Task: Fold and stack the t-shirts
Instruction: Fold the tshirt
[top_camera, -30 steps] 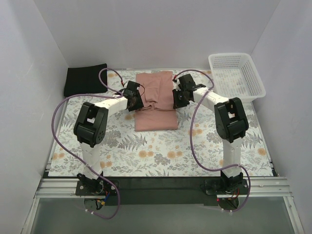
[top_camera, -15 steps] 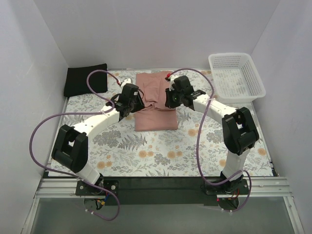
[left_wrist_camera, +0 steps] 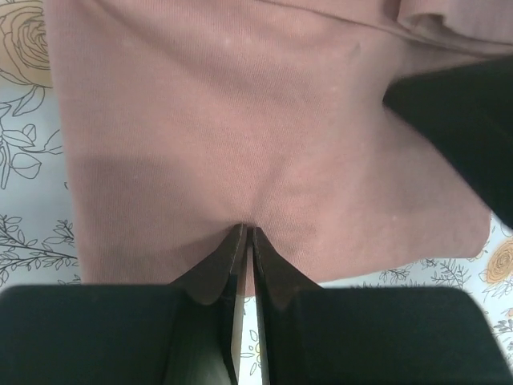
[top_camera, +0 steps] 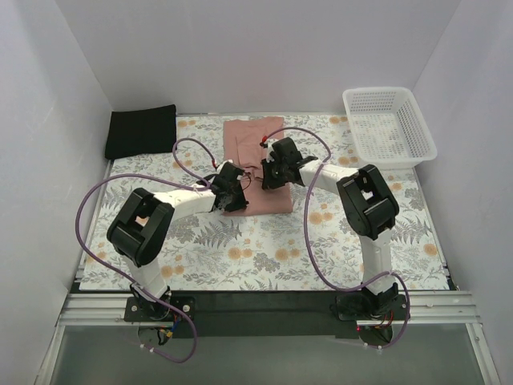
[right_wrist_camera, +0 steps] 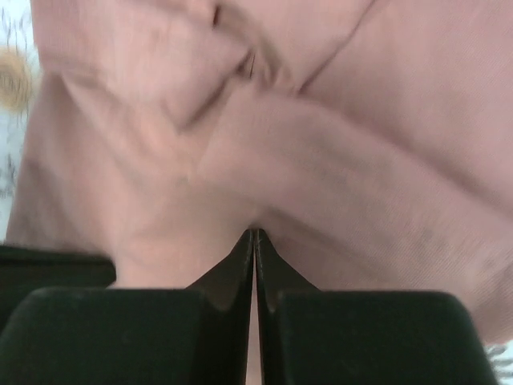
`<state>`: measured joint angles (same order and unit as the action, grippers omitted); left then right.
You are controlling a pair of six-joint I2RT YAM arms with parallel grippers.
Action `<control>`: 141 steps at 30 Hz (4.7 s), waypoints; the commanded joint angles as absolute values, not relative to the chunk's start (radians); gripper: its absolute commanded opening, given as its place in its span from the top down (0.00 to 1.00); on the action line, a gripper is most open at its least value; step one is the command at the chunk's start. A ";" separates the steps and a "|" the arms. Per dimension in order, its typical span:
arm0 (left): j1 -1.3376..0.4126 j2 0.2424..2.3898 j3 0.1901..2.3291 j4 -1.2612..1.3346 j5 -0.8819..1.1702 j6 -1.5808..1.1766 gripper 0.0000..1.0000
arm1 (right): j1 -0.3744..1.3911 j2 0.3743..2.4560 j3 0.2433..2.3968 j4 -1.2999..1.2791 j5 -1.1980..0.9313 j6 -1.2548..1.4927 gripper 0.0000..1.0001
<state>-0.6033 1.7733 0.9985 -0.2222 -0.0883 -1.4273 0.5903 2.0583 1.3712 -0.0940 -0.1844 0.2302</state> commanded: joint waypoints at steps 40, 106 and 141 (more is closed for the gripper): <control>-0.615 1.469 0.741 -0.318 -0.064 -1.608 0.97 | 0.721 2.040 1.308 0.192 -0.456 0.127 0.85; -0.206 1.905 1.106 0.017 0.284 -1.542 0.97 | 0.250 2.194 1.382 0.316 -0.729 0.391 0.67; -0.400 1.528 0.554 -0.132 0.259 -1.624 1.00 | 0.365 2.036 0.755 0.548 -0.994 0.545 0.74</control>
<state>-0.4175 1.5406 0.6064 -0.0689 0.3340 -1.6245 0.4019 2.0197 0.7952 0.5568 -1.0214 0.5766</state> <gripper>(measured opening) 0.007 0.262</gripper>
